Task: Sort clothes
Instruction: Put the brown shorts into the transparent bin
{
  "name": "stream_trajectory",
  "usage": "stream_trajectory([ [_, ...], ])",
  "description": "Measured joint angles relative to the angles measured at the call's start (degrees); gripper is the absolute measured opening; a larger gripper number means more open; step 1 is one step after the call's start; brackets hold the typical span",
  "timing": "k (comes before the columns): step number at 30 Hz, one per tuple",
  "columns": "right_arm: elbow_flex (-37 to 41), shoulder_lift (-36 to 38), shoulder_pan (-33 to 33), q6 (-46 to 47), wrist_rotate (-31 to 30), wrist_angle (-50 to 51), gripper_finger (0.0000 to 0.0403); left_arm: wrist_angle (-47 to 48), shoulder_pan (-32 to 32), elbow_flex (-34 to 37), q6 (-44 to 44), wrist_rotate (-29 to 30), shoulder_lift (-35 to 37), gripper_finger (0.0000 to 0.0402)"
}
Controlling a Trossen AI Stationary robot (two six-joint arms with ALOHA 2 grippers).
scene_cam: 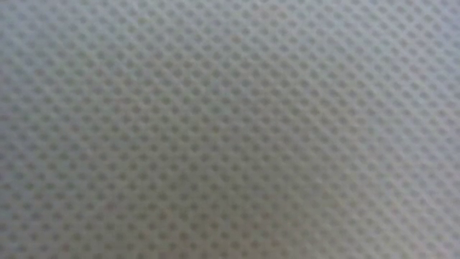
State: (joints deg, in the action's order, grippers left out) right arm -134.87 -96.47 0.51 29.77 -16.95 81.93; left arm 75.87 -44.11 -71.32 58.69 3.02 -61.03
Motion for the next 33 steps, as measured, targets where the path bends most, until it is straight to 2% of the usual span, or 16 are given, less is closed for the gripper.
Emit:
stream_trajectory([
  [5, 0.0, -1.0, -1.4, 0.3, 0.0, 0.0, 0.0299, -0.7, -3.0, 6.6, 2.3, 4.2, 0.8, 0.0075],
  [17, 0.1, -2.0, -1.8, 0.3, 0.4, 0.1, 0.0308, -10.0, -4.1, 25.0, 4.8, 7.0, 5.7, 0.0253],
  [19, 0.1, -2.0, -1.8, 0.3, 0.4, 0.1, 0.0309, -13.2, -4.1, 28.4, 4.9, 7.3, 6.5, 0.0273],
  [21, 0.1, -2.0, -1.8, 0.3, 0.4, 0.1, 0.0306, -17.1, -4.1, 31.4, 5.4, 8.0, 7.1, 0.0277],
  [23, 0.1, -2.0, -1.8, 0.3, 0.4, 0.1, 0.0301, -20.5, -4.1, 34.4, 6.8, 8.1, 7.5, 0.026],
  [25, 0.2, -2.0, -1.8, 0.3, 0.4, 0.1, 0.0297, -24.0, -4.1, 36.9, 8.3, 8.1, 7.5, 0.0218],
  [30, 0.2, -2.0, -1.8, 0.1, 0.4, 0.1, 0.0288, -28.6, -4.1, 39.7, 8.8, 8.3, 7.5, 0.0032],
  [33, 0.2, -2.0, -1.8, -0.4, 0.4, 0.3, 0.0286, -27.2, -4.1, 37.6, 9.2, 8.2, 7.6, 0.0008],
])
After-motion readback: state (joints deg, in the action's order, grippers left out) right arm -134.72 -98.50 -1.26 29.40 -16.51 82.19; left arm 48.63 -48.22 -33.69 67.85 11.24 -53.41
